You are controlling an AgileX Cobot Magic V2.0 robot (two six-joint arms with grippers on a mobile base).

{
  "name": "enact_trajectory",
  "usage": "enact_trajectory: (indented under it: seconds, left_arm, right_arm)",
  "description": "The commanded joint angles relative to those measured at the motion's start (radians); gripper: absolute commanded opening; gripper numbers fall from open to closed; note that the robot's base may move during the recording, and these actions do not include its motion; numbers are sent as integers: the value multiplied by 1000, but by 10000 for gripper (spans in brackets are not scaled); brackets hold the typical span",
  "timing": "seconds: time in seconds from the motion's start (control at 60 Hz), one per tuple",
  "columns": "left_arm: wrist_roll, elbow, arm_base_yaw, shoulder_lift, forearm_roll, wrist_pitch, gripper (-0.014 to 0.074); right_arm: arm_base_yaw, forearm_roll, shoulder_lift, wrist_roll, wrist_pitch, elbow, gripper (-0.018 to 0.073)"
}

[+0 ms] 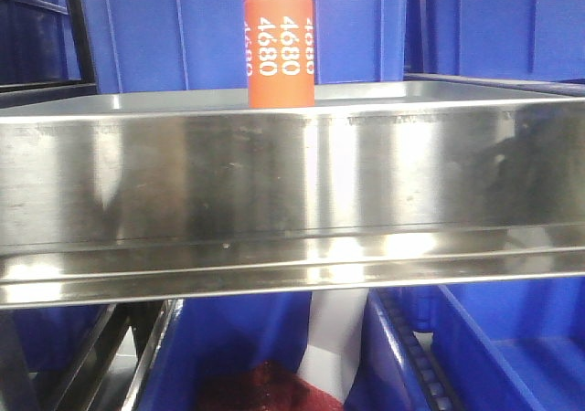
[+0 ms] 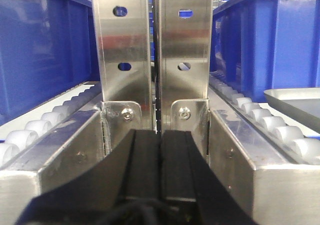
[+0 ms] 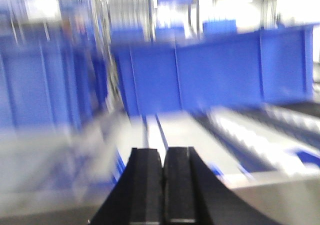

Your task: Grab orange capacitor from left shelf to right conveyor

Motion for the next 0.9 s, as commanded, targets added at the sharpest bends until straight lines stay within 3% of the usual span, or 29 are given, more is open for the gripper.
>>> enact_trajectory:
  seconds: [0.0, 0.2, 0.333, 0.483, 0.583, 0.799, 0.883]
  left_arm:
    - [-1, 22, -6, -10, -8, -91, -126]
    - [-1, 22, -6, -10, -8, -91, -126]
    - [-1, 22, -6, -10, -8, -91, -126]
    - [-1, 22, -6, -10, -8, -91, -126]
    - [-1, 22, -6, -10, -8, -91, -126]
    - [-1, 22, -6, -10, -8, -91, -126]
    - [-1, 22, -6, -10, -8, -91, -126]
  right_arm:
    - [1, -21, -19, 117, -124, -81, 46]
    - [27, -189, 84, 210, 94, -353, 46]
    - [92, -196, 254, 206, 137, -538, 46]
    - [224, -197, 505, 206, 271, -733, 64]
    - [334, -197, 653, 206, 320, -822, 178]
    - [560, -196, 931, 206, 323, -946, 638]
    - [611, -196, 1020, 206, 319, -972, 624]
